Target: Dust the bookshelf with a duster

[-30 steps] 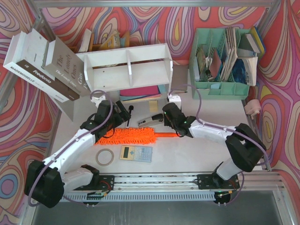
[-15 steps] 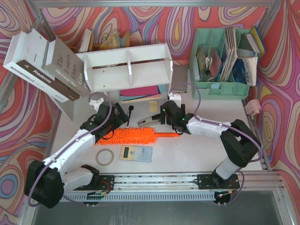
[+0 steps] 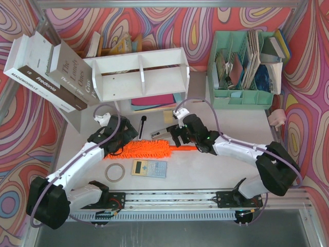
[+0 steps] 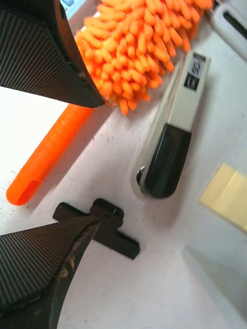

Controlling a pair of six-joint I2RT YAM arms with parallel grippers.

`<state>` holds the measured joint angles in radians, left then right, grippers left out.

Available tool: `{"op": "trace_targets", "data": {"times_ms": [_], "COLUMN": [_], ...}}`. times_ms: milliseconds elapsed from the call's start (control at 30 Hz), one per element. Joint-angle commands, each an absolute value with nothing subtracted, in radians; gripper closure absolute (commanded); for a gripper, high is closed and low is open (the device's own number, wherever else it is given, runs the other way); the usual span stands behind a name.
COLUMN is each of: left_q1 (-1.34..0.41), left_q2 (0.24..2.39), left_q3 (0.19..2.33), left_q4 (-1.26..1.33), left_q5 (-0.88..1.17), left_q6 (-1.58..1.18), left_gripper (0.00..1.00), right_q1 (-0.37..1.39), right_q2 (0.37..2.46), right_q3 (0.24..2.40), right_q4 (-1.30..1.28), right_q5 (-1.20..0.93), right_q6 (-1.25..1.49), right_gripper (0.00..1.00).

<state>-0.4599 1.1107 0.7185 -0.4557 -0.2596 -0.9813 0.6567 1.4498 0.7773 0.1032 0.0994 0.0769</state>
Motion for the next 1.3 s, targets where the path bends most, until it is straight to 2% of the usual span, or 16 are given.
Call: {"op": "trace_targets", "data": {"times_ms": [0,333,533,967,1267], "left_q1": [-0.461,-0.461,-0.462,-0.460,-0.444], "left_q2": [1.081,1.066,1.060,1.052,1.029], "left_q3": [0.711,0.704,0.690,0.648,0.621], "left_q4": [-0.490,-0.511,-0.513,-0.535,-0.596], "left_q5": [-0.281,-0.298,-0.308,-0.327,-0.361], "left_q6": [-1.015,-1.037,-1.050,-1.102,-1.188], "left_gripper": [0.02,0.02,0.02,0.02,0.02], "right_q1": [0.685,0.718,0.751,0.772,0.796], "right_q2": [1.461,1.514,1.569,1.691,1.732], "right_q3": [0.801,0.823,0.841,0.873,0.870], "right_q4": [0.085,0.055,0.035,0.061,0.100], "right_q5": [-0.046,-0.160,-0.145,-0.151,-0.040], "right_q6": [-0.074,-0.101,-0.118,-0.141,-0.172], "right_gripper": [0.22,0.27,0.32,0.31,0.46]}}
